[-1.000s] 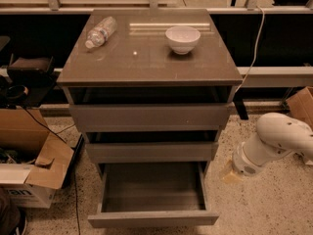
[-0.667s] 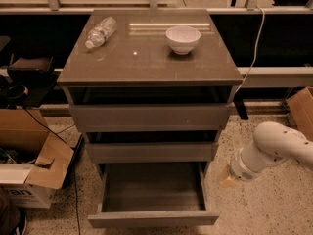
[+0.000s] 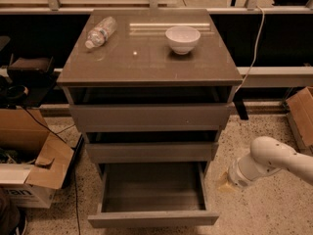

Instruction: Close bottom drawer

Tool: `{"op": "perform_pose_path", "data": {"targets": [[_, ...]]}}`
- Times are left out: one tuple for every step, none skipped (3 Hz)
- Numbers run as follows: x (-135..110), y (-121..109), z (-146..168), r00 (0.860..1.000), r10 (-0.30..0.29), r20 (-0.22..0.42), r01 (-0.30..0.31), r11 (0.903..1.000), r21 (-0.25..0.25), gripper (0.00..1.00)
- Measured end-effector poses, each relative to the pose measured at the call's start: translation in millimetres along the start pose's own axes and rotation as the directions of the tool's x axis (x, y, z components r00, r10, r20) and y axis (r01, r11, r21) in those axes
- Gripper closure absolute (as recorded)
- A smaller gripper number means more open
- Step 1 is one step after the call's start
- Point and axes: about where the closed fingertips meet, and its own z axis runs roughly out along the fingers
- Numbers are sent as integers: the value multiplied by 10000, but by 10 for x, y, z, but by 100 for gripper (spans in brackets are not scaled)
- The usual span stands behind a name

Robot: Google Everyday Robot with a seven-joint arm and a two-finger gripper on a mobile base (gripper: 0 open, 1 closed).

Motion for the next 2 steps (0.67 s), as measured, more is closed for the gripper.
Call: {"op": "perform_pose_path", "data": {"targets": [[218, -93, 221, 9976, 494, 475, -489, 9987, -124, 100], [242, -104, 284, 9970, 564, 537, -555, 9983, -179, 100]]}}
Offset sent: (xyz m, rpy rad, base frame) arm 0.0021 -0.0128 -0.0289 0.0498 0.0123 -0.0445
